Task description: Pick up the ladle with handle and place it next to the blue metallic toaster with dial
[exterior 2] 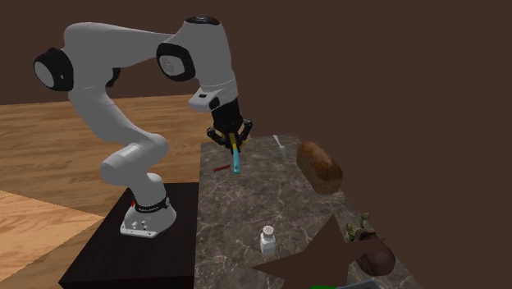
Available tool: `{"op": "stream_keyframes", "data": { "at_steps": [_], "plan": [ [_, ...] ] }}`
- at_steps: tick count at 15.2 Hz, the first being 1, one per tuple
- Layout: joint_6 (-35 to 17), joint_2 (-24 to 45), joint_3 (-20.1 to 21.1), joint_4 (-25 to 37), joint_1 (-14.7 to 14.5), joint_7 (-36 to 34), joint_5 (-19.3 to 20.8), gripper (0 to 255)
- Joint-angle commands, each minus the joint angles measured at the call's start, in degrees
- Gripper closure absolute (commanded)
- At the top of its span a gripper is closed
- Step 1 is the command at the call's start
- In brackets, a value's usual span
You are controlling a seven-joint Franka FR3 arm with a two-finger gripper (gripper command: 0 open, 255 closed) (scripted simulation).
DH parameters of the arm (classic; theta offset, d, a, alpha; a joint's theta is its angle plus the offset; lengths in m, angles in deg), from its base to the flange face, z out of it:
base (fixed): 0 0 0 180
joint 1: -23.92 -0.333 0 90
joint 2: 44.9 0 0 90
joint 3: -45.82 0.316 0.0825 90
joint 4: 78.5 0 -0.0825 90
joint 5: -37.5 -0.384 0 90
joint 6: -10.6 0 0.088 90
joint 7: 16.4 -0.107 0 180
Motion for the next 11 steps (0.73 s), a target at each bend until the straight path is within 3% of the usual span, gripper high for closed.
{"op": "stream_keyframes", "data": {
  "at_steps": [1, 11],
  "plan": [
    [-0.03, 1.59, -2.19, 1.12, 0.88, 2.66, 1.08, 255],
    [0.22, 13.55, -12.63, 11.57, 4.34, 15.52, 4.19, 255]
  ]
}}
